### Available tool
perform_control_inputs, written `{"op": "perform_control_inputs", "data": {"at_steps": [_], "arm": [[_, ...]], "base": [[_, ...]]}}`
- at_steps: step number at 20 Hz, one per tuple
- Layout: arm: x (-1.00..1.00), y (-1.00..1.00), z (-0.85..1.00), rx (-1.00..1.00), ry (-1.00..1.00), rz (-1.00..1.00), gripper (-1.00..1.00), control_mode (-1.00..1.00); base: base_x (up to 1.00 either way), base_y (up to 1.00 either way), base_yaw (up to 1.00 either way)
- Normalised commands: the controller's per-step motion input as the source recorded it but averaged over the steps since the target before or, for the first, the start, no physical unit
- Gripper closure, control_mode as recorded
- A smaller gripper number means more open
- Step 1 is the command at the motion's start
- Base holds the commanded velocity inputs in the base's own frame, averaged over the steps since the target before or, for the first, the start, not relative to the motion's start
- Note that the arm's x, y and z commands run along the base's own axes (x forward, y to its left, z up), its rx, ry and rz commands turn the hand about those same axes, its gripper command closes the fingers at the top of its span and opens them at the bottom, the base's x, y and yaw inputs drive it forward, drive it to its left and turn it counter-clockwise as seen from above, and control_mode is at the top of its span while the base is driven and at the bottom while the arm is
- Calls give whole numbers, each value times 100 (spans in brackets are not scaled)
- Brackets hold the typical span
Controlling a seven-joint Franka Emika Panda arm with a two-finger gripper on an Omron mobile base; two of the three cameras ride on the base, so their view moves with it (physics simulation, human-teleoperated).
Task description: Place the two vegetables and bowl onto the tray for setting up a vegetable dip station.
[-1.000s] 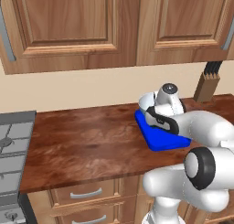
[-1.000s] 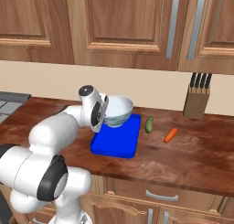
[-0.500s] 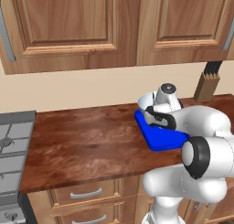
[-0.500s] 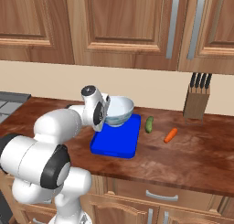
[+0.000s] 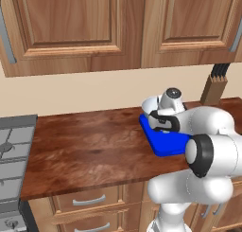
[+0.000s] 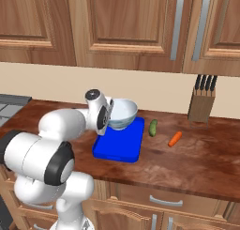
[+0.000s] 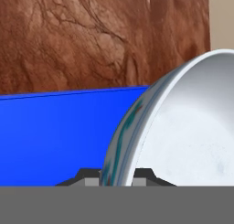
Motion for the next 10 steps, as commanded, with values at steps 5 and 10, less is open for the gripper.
{"op": "perform_control_inputs", "data": {"at_steps": [5, 10], "arm": [[9, 0, -7, 5, -2, 0, 100, -100], [6, 0, -7, 4, 0, 0, 100, -100]], "base": [[0, 0, 0], [0, 0, 0]]}}
